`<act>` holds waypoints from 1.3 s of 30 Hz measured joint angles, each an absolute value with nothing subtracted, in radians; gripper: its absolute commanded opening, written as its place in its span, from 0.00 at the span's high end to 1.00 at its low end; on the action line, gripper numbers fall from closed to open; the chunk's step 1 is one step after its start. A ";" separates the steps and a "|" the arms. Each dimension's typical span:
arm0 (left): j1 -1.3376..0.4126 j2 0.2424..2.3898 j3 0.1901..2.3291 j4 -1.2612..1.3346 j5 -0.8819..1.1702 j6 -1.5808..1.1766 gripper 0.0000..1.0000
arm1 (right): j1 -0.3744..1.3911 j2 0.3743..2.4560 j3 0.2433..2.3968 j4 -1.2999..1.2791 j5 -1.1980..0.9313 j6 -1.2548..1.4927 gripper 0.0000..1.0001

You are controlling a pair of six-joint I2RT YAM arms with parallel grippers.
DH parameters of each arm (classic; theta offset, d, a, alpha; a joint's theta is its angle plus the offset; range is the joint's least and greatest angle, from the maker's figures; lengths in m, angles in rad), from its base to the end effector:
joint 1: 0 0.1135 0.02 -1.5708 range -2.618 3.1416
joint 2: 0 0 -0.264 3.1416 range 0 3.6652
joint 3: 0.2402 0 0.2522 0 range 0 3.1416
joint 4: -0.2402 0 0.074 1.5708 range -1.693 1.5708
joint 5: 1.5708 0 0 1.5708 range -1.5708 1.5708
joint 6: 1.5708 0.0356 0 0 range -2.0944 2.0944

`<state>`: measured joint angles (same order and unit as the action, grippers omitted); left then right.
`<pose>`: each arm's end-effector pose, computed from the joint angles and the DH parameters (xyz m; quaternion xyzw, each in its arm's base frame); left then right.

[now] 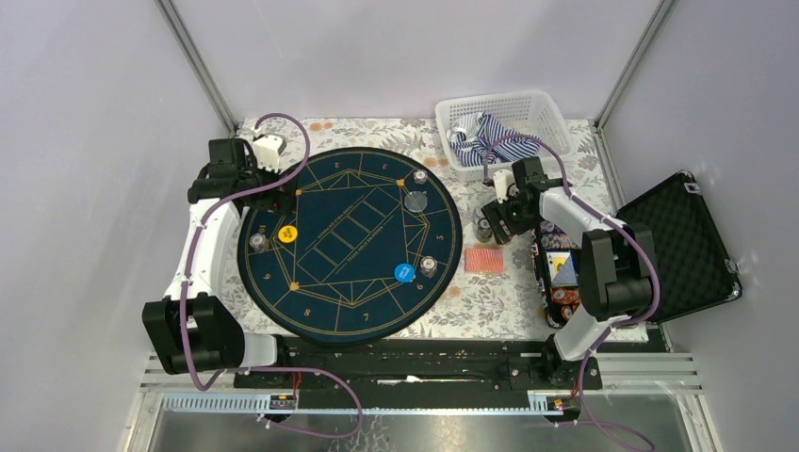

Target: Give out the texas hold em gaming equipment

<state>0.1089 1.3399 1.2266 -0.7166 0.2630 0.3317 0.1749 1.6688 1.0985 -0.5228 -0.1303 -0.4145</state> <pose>0.2822 0.0215 0.3224 0.1499 0.9131 -0.0408 0.3769 0.3288 0.0628 0.1974 -0.2963 0.9233 0.0346 0.2420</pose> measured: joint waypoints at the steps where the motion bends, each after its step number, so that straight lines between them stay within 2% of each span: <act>1: 0.109 1.340 1.227 -0.717 0.263 0.332 0.01 | 0.175 1.678 1.098 -0.519 -0.130 -0.414 0.23; 10: 0.109 1.335 1.227 -0.717 0.262 0.332 0.01 | 0.175 1.705 1.093 -0.441 -0.121 -0.424 0.33; 25: 0.107 1.334 1.227 -0.717 0.261 0.332 0.01 | 0.175 1.761 1.061 -0.384 -0.117 -0.427 0.41; 39: 0.107 1.334 1.227 -0.717 0.261 0.331 0.01 | 0.146 1.769 1.046 -0.361 -0.121 -0.434 0.71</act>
